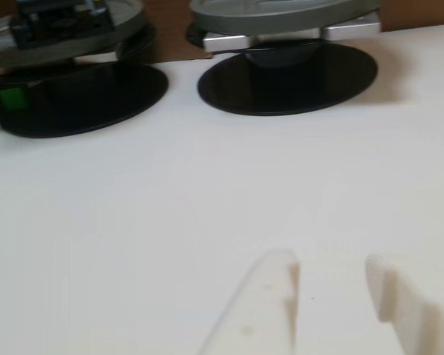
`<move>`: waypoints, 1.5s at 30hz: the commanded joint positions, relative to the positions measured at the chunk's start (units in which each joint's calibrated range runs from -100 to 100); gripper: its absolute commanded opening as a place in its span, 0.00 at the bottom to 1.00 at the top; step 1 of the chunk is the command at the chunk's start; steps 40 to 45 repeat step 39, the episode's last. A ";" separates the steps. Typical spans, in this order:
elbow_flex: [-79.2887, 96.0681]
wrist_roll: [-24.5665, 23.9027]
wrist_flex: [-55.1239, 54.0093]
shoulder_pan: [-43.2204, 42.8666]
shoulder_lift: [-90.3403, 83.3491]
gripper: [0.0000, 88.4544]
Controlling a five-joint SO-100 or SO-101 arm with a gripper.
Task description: Pick up green cube and drop it in the blue box
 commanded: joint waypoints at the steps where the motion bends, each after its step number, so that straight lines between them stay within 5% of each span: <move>1: 0.36 0.20 -1.12 -3.24 -1.09 0.02; 17: 0.45 -0.10 7.93 -4.77 -1.09 0.02; 45: 0.36 -0.10 8.01 -4.61 -1.09 0.02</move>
